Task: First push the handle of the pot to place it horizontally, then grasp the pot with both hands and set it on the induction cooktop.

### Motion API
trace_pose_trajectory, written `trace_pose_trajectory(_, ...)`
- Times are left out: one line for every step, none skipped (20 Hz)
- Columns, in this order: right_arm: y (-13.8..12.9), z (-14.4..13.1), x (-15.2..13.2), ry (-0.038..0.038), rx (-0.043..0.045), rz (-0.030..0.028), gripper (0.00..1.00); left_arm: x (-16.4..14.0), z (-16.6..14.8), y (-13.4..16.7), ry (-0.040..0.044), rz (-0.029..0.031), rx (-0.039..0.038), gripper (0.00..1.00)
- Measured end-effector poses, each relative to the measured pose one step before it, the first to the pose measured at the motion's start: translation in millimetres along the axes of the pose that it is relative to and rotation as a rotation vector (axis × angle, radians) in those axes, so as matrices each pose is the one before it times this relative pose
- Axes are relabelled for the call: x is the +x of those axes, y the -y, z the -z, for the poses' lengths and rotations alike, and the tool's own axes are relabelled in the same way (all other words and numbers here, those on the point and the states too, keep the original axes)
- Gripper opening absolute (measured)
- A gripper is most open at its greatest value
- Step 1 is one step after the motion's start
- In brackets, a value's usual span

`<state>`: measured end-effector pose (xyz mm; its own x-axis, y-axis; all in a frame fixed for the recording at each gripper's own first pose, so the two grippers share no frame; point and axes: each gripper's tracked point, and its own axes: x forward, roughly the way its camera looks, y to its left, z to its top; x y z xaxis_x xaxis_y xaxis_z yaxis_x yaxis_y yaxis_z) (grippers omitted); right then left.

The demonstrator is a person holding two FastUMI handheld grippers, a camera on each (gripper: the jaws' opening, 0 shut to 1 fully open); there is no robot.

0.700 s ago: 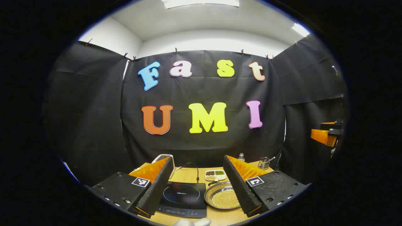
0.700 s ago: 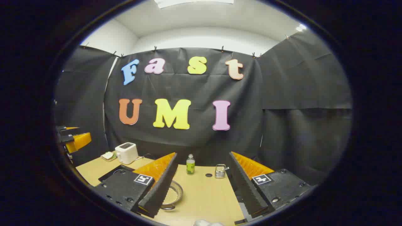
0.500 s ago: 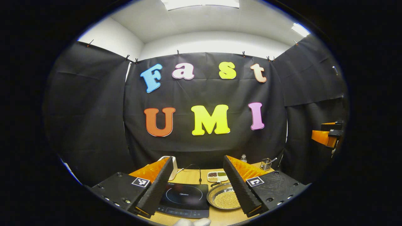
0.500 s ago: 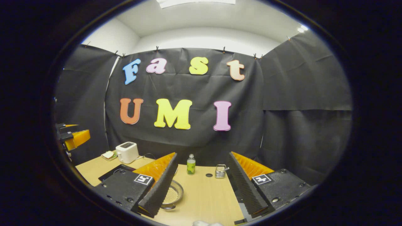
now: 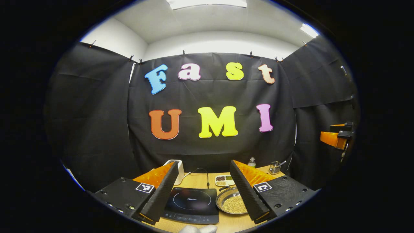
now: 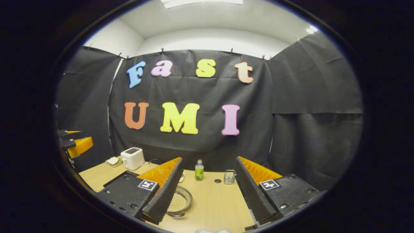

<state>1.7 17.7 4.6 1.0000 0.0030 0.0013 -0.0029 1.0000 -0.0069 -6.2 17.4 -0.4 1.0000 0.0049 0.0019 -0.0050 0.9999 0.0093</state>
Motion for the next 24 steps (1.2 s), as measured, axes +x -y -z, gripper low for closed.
trace_pose_trajectory(-1.75,-0.56,0.03,-0.00614,-0.00011,-0.00026,0.97,0.66,1.64,-0.78,-0.00085,0.00312,-0.00114,0.95)
trace_pose_trajectory(-1.97,2.5,-0.45,-0.00645,0.00281,-0.00358,0.97,-0.1,0.61,-0.56,-0.00127,0.00202,0.00043,0.95)
trace_pose_trajectory(-2.13,-0.42,0.35,-0.00386,0.00537,-0.00096,0.97,-0.22,0.34,-0.12,0.00166,0.00427,0.00087,0.95)
trace_pose_trajectory(-1.36,-0.7,-0.07,-0.00052,0.00279,-0.00276,0.97,0.81,-0.65,-0.04,0.00619,0.00357,0.00254,0.95)
trace_pose_trajectory(-0.16,-0.14,0.23,-0.0031,0.00248,0.0011,0.97,0.23,1.52,-0.83,-0.00174,-0.00182,0.0038,0.95)
trace_pose_trajectory(1.08,3.18,0.69,-0.00941,0.00007,0.00369,0.96,0.85,3.85,-0.2,-0.00607,-0.00106,0.002,0.95)
trace_pose_trajectory(-1.57,1.06,0.17,-0.00954,0.00212,-0.00828,0.92,0.66,2.34,0.82,-0.0059,0.00226,-0.00215,0.95)
trace_pose_trajectory(-4.3,5.33,0.72,-0.02113,0.00521,-0.01412,0.84,0.4,2.26,1.82,-0.00511,0.00589,-0.0017,0.95)
trace_pose_trajectory(-4.54,4.28,0.19,-0.02675,0.01399,-0.02349,0.75,0.61,1.53,1.45,-0.00338,0.00383,0.00099,0.96)
trace_pose_trajectory(-3.64,4.27,0.84,-0.01788,0.01826,-0.01528,0.67,0.13,0.27,-0.39,0.00092,0.00114,0.00189,0.95)
trace_pose_trajectory(-2.77,2.48,1.61,-0.01349,0.00943,-0.01844,0.51,0.59,1.41,0.0,-0.00099,0.00046,0.00266,0.95)
trace_pose_trajectory(-1.2,4.52,3.21,-0.01779,0.00155,-0.0116,0.34,-0.27,1.39,-0.53,-0.00304,-0.00262,0.00008,0.95)
trace_pose_trajectory(-7.26,4.81,1.82,-0.01707,-0.00662,-0.02754,0.17,0.32,1.58,-0.96,-0.00118,-0.00065,-0.00258,0.95)
trace_pose_trajectory(-2.9,7.41,3.44,-0.01622,-0.00864,-0.01722,0.13,0.22,1.25,0.91,0.00065,0.00281,-0.00162,0.95)
trace_pose_trajectory(-2.7,4.55,3.29,-0.01217,-0.0054,-0.00813,0.01,-1.15,2.89,0.78,-0.00498,-0.00264,0.00063,0.95)
trace_pose_trajectory(-2.05,7.4,2.69,-0.01197,0.00431,-0.01652,0.0,-1.08,2.27,-2.45,-0.00227,-0.00437,0.00088,0.96)
trace_pose_trajectory(-5.84,4.77,3.14,-0.02072,0.00631,-0.021,0.01,-2.0,1.91,-2.43,-0.00067,-0.00801,-0.00004,0.96)
trace_pose_trajectory(-7.68,8.77,4.96,-0.01808,0.00023,-0.01535,0.01,-0.21,1.44,-2.46,-0.00157,-0.00721,-0.00143,0.96)
trace_pose_trajectory(-2.44,7.04,5.25,-0.01858,-0.0054,-0.00863,0.01,-1.75,3.16,-1.21,-0.00329,-0.00666,-0.00286,0.96)
trace_pose_trajectory(-4.01,8.95,4.99,-0.0153,-0.00712,-0.00972,0.04,-0.82,2.9,-0.67,-0.00456,-0.00329,-0.00239,0.96)
trace_pose_trajectory(-4.56,7.16,5.59,-0.01525,-0.00835,-0.00866,0.04,-1.06,1.08,-0.8,-0.00125,-0.00232,-0.00059,0.96)
trace_pose_trajectory(-4.75,8.41,6.22,-0.01751,-0.00764,-0.01106,0.0,-0.67,0.87,-0.49,-0.00131,-0.00055,0.00233,0.96)
trace_pose_trajectory(-6.03,8.98,6.51,-0.01546,-0.0055,-0.01256,0.0,-0.97,0.1,-1.03,-0.00059,0.00046,0.00318,0.96)
trace_pose_trajectory(-5.47,11.1,6.41,-0.02225,-0.00249,-0.00802,0.01,-0.74,-0.53,-1.15,0.00059,-0.00128,0.00361,0.96)
